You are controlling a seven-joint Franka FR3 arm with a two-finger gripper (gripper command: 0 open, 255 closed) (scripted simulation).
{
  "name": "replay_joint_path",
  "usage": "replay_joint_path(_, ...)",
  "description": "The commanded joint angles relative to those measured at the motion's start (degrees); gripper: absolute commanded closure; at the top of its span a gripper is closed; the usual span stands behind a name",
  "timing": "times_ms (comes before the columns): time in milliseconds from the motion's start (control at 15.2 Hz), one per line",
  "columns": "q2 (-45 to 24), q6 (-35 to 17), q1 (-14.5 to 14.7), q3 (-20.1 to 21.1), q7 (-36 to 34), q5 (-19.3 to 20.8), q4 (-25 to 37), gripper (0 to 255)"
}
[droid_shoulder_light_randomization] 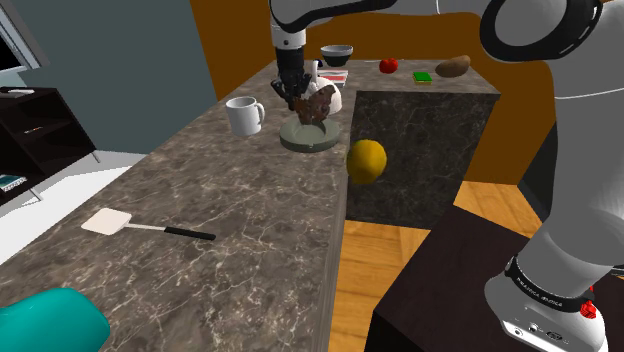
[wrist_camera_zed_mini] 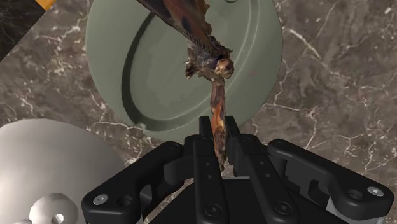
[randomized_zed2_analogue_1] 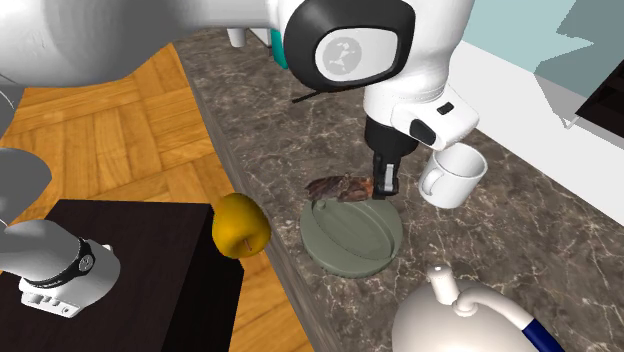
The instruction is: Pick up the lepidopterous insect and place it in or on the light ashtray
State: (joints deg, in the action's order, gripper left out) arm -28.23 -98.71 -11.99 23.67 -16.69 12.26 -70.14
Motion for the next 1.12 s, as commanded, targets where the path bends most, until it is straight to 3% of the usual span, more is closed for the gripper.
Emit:
replay_joint_path(0, 0.3, -1.7, -0.3, 0.0, -0.1, -0.1, -1.9, 255)
replay_joint_path(330, 0.4, -5.3, -0.7, -0.1, -0.4, 0.0, -5.8, 255)
replay_joint_path(792, 0.4, -5.3, -0.7, -0.1, -0.4, 0.0, -5.8, 255)
replay_joint_path(858, 0.4, -5.3, -0.7, -0.1, -0.4, 0.0, -5.8, 0)
replay_joint_path(1056, 0.4, -5.3, -0.7, -0.1, -0.4, 0.0, -5.8, 0)
